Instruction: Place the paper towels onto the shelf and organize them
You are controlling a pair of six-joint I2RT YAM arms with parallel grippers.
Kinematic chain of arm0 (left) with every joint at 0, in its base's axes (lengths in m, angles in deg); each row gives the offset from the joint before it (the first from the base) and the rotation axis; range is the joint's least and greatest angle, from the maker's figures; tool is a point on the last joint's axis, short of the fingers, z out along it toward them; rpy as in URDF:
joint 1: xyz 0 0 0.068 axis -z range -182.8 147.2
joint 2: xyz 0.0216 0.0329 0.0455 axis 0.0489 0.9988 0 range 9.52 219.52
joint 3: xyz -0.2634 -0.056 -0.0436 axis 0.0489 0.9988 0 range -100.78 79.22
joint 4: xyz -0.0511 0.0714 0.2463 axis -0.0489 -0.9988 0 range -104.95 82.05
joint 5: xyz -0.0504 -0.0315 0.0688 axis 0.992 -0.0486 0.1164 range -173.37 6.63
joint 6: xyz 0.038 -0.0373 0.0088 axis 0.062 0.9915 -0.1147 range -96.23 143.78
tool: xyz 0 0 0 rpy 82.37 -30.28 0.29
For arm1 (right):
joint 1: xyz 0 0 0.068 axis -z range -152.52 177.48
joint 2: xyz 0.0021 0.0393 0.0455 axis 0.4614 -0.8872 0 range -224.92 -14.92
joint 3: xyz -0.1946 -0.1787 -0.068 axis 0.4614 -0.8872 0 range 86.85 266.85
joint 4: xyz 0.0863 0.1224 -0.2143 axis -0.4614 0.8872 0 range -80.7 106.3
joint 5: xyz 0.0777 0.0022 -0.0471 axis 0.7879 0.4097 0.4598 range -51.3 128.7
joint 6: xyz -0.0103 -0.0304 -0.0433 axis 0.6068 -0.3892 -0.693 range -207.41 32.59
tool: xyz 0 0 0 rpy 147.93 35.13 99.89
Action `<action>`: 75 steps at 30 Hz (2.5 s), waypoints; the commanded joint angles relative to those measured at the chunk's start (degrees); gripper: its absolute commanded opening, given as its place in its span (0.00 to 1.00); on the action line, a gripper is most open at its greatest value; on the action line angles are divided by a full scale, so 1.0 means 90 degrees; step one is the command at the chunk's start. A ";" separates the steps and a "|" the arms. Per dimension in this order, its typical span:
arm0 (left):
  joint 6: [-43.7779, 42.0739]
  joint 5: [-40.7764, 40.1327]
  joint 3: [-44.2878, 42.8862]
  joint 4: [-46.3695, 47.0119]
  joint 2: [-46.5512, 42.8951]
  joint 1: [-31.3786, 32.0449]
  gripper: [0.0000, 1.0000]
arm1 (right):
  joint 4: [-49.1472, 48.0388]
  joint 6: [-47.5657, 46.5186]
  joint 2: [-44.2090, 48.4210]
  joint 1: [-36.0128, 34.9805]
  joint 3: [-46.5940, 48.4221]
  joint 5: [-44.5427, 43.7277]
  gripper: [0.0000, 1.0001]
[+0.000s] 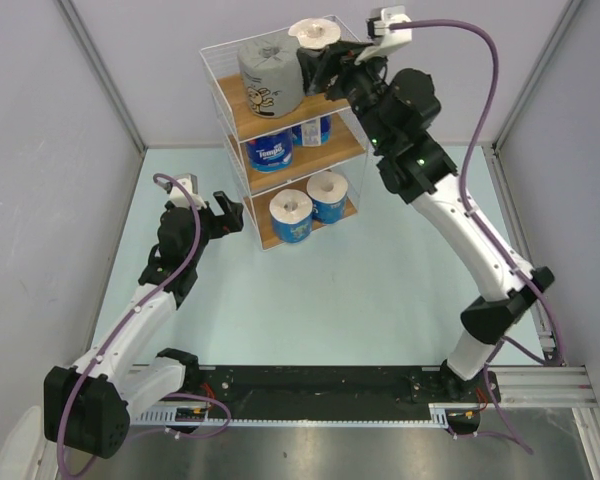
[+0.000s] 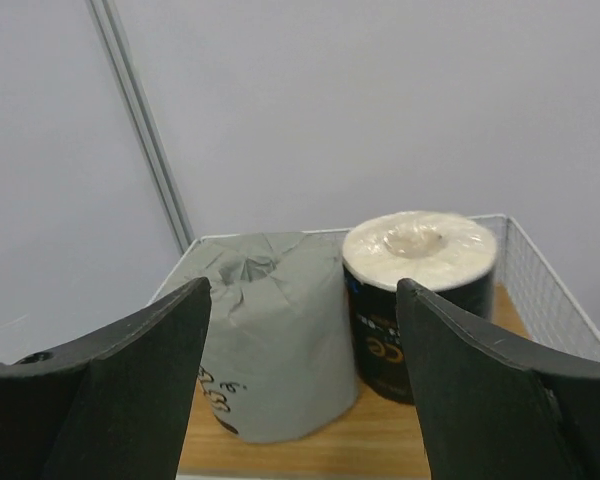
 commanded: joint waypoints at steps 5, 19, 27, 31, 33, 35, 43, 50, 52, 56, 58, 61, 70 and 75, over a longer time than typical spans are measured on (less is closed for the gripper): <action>0.0126 0.0149 -0.0160 0.0283 -0.0046 -0.0049 1.00 | -0.0843 -0.0050 0.2472 0.0122 -0.3040 -0.0153 0.80; 0.0243 0.0540 -0.0336 0.0244 0.0169 -0.0049 1.00 | -0.1437 0.0742 0.3950 0.0200 -0.8151 -0.0359 0.85; 0.0097 0.0520 -0.0297 0.0215 0.0091 -0.0049 1.00 | -0.4006 -0.0028 0.2348 0.0268 -0.9208 0.0255 0.94; 0.0077 0.0520 -0.0268 0.0244 0.0090 -0.0049 1.00 | -0.4690 -0.0633 0.1723 0.0278 -0.9208 0.0821 1.00; 0.0077 0.0530 -0.0268 0.0235 0.0100 -0.0049 1.00 | -0.5013 -0.0751 0.1440 0.0297 -0.9189 0.1027 1.00; 0.0087 0.0511 -0.0268 0.0235 0.0091 -0.0049 1.00 | -0.5150 -0.0771 0.1274 0.0356 -0.9092 0.1116 1.00; 0.0087 0.0511 -0.0248 0.0254 0.0110 -0.0049 1.00 | -0.4887 -0.0869 0.0366 0.0493 -0.8515 0.1710 1.00; 0.0136 0.0511 -0.0219 0.0293 0.0169 -0.0049 1.00 | -0.4711 -0.0673 -0.0026 0.0493 -0.8105 0.1760 1.00; 0.0145 0.0520 -0.0219 0.0293 0.0178 -0.0059 1.00 | -0.4682 -0.0644 -0.0114 0.0493 -0.8017 0.1750 1.00; 0.0145 0.0511 -0.0209 0.0303 0.0159 -0.0059 1.00 | -0.4575 -0.0595 -0.0328 0.0483 -0.7851 0.1799 1.00; 0.0145 0.0511 -0.0190 0.0313 0.0149 -0.0059 1.00 | -0.4545 -0.0576 -0.0377 0.0483 -0.7821 0.1770 1.00; 0.0165 0.0511 -0.0180 0.0332 0.0169 -0.0068 1.00 | -0.4496 -0.0556 -0.0495 0.0483 -0.7782 0.1799 1.00; 0.0175 0.0520 -0.0180 0.0332 0.0169 -0.0078 1.00 | -0.4506 -0.0381 -0.0837 0.0493 -0.7538 0.1916 1.00; 0.0194 0.0540 -0.0170 0.0342 0.0169 -0.0088 1.00 | -0.4545 -0.0361 -0.1002 0.0502 -0.7373 0.1926 1.00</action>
